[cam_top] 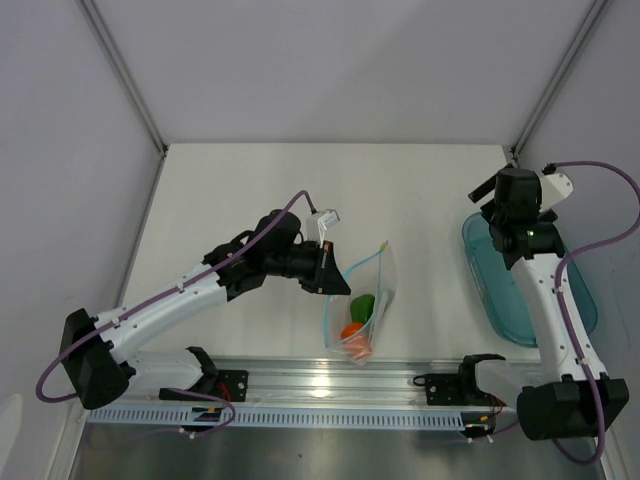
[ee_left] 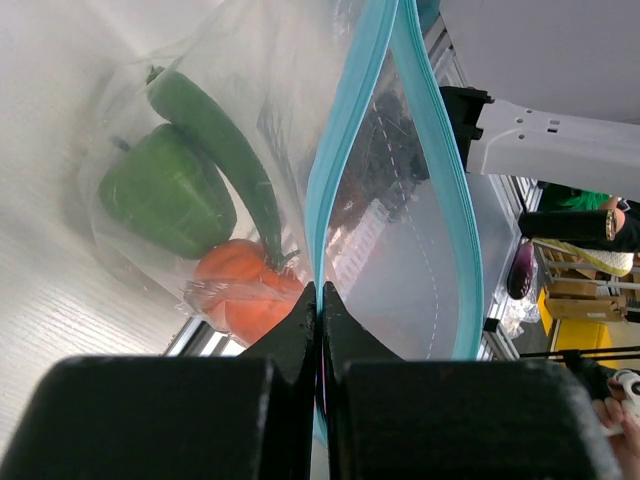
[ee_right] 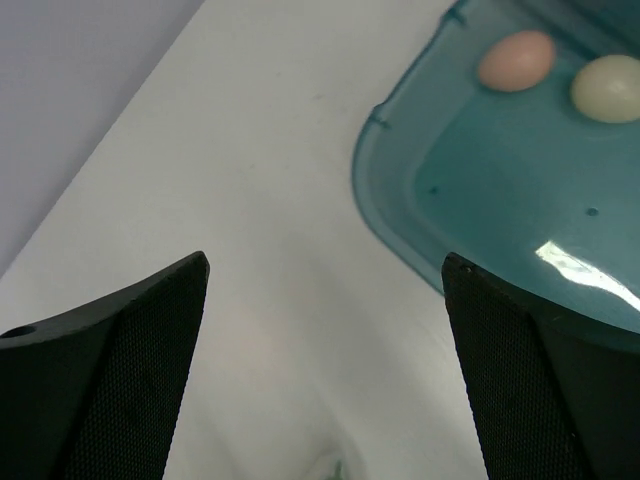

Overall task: Place the food in the zip-top bag and seal the zipper
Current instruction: Pick up the fake food from the bin.

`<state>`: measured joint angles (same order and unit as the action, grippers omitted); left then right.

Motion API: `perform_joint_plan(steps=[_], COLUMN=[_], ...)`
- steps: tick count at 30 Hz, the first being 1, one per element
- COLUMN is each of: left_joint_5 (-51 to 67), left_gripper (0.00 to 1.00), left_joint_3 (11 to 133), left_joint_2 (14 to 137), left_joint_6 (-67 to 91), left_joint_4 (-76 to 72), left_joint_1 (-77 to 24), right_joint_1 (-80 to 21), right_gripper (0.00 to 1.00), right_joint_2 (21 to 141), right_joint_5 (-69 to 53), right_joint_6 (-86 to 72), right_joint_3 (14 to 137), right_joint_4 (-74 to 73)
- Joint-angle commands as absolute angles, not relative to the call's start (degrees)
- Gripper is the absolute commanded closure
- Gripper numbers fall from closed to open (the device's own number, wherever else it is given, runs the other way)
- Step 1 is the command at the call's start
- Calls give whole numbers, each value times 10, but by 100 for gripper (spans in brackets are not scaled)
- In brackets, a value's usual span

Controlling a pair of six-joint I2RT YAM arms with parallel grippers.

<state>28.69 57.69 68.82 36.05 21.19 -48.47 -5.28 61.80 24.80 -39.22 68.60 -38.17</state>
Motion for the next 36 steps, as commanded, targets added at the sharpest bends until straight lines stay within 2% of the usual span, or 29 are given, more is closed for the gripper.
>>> perform_joint_plan(steps=[1,5,11,21,36], left_joint_5=[295,294,293,308,359], left_gripper=[99,100,99,99,100], left_joint_3=[577,585,601,642,688], left_joint_2=[683,690,712,769,852], left_joint_6=[360,355,346,326,329], left_joint_4=[214,222,235,252,230], left_joint_1=[-480,-480,-480,-465,-448], right_joint_1=[-19,-16,-11,41,91], right_gripper=[1,1,1,2,9], right_joint_2=[644,693,798,908,1010], right_joint_5=[390,507,627,642,614], right_joint_6=[-483,-520,-591,-584,-603], right_joint_3=[659,608,598,575,594], right_joint_4=[-336,-271,-285,-217,-221])
